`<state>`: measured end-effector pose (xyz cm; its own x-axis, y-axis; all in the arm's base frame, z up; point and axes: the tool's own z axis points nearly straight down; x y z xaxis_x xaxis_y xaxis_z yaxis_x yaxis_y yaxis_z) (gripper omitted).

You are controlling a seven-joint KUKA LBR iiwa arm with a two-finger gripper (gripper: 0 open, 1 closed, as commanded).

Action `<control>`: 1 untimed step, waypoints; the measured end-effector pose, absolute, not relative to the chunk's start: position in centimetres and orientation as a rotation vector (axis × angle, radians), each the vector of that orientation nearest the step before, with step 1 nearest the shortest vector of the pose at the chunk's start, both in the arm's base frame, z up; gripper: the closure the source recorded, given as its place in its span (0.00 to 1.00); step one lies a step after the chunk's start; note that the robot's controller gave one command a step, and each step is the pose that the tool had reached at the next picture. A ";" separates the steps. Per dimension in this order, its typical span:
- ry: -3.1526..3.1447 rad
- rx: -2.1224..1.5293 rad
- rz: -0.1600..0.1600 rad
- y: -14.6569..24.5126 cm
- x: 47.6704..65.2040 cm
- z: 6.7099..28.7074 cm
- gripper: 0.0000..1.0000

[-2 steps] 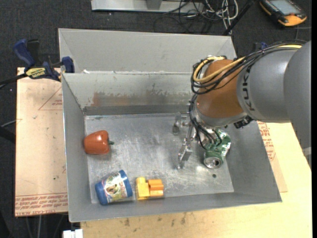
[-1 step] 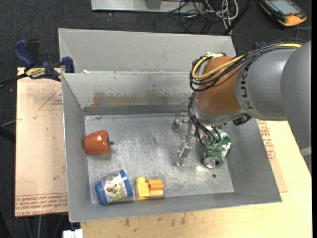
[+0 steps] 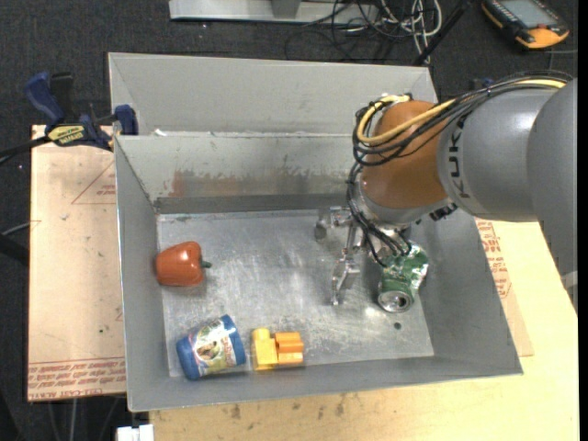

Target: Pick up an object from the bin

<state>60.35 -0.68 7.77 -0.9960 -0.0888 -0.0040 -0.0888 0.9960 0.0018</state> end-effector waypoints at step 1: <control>3.134 -0.148 0.002 -3.4 62.7 7.3 0.00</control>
Offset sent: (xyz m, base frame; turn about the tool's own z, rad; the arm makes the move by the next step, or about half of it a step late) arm 0.0276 -0.0318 -0.0077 -0.1711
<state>62.68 -3.42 7.25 -0.9956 -0.0940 -0.0039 -0.0940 0.9956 0.0014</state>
